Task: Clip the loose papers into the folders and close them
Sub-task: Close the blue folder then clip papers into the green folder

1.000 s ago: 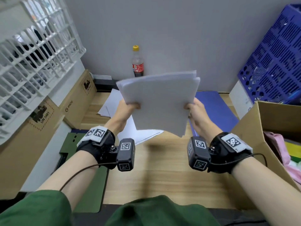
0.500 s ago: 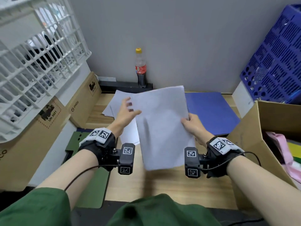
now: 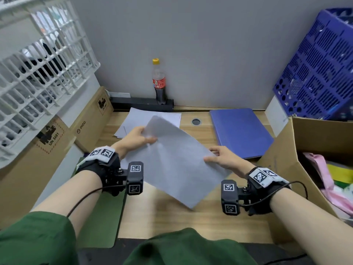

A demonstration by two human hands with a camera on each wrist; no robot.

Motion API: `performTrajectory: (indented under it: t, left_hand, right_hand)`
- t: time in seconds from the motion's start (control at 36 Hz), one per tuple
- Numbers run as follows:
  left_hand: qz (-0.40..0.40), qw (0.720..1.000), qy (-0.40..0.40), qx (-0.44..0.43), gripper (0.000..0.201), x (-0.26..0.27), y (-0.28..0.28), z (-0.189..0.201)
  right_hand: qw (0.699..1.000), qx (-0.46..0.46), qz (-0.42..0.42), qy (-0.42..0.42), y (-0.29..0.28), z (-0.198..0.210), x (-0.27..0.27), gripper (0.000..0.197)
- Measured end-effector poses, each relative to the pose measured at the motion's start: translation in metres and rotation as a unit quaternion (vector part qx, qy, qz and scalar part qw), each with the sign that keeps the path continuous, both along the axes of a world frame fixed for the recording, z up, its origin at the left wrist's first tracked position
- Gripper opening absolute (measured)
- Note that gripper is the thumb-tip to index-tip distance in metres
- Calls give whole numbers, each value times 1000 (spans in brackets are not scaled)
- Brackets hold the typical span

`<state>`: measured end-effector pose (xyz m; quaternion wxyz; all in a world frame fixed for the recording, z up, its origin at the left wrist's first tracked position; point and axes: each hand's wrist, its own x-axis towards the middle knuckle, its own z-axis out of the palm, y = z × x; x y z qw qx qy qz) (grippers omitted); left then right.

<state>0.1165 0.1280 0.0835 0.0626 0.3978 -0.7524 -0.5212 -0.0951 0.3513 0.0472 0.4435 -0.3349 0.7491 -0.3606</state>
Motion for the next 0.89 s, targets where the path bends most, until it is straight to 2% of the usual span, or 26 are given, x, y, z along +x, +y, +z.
performTrajectory:
  t: [0.06, 0.14, 0.25, 0.31, 0.33, 0.44, 0.56, 0.61, 0.69, 0.78, 0.89]
  left_hand:
    - [54, 998, 13, 33, 31, 14, -3, -11]
    - [123, 989, 52, 66, 26, 24, 0, -19]
    - [151, 975, 136, 94, 43, 13, 4, -12]
    - [162, 965, 178, 101, 24, 5, 5, -4]
    - [166, 961, 194, 103, 19, 1, 5, 0]
    - [182, 959, 196, 92, 31, -6, 5, 0]
    - [148, 983, 77, 77, 22, 7, 14, -34]
    - [116, 991, 17, 71, 28, 17, 23, -52]
    - [103, 992, -22, 67, 32, 28, 31, -74]
    - [127, 990, -12, 53, 30, 29, 27, -80]
    - [180, 982, 37, 39, 37, 21, 17, -75]
  right_hand:
    - [999, -4, -50, -21, 10, -11, -6, 33]
    - [979, -63, -168, -95, 15, -20, -7, 37]
    - [953, -149, -254, -65, -1, -5, -9, 28]
    - [942, -191, -273, -49, -10, 8, -11, 25]
    - [938, -204, -278, -44, -13, 14, -12, 22]
    - [936, -206, -285, -25, -11, 15, -12, 18]
    - [956, -134, -261, 14, 11, -21, -6, 25]
    - [969, -93, -231, 12, 21, -36, -1, 32]
    - [976, -52, -210, 10, 27, -44, 5, 30]
    - [982, -5, -180, 56, 24, -45, 5, 17]
    - [981, -3, -185, 63, 12, -41, -2, 24]
